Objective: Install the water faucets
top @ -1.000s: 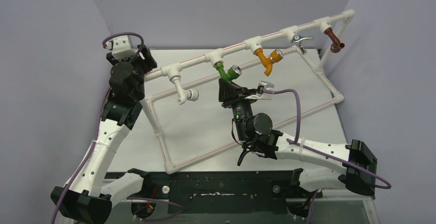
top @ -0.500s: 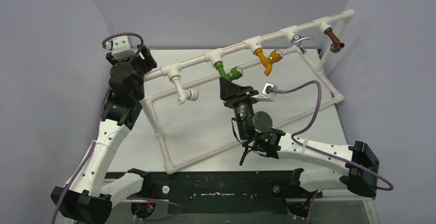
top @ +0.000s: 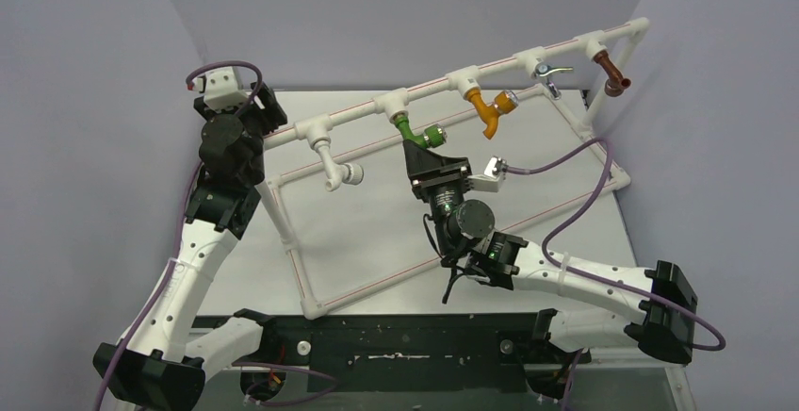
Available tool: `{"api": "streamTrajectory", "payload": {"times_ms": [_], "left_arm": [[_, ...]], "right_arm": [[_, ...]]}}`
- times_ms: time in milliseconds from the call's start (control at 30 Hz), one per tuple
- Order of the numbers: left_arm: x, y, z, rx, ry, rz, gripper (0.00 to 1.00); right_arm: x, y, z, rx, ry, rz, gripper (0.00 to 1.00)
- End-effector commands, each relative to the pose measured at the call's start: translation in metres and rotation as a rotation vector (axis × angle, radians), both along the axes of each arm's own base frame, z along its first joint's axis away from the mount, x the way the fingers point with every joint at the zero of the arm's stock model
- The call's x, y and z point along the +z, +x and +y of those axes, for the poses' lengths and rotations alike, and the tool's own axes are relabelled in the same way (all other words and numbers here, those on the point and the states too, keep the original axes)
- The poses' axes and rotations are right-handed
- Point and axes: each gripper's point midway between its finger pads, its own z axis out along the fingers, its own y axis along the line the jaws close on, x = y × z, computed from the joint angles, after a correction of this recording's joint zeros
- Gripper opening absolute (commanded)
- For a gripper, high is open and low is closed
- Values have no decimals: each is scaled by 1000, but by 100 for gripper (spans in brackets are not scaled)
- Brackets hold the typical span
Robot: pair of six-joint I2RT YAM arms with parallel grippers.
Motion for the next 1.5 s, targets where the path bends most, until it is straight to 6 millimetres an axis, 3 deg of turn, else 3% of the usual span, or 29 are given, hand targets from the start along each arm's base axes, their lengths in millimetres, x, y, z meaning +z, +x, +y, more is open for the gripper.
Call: {"api": "streamTrajectory", "payload": {"times_ms": [0,367,867,1467], "left_arm": [[-101,-22,-6,-49,106,347,64],[-96,-24,-4,-44,103,325,63],[-88,-27,-2,-45,100,283,60],[-85,-28,-4,-60,100,264,57]], "right_arm": [[18,13,1,7,171,50,0],[11,13,7,42,316,149,0],[-2,11,-13,41,474,209,0],[-23,17,-15,111,695,271,0]]}}
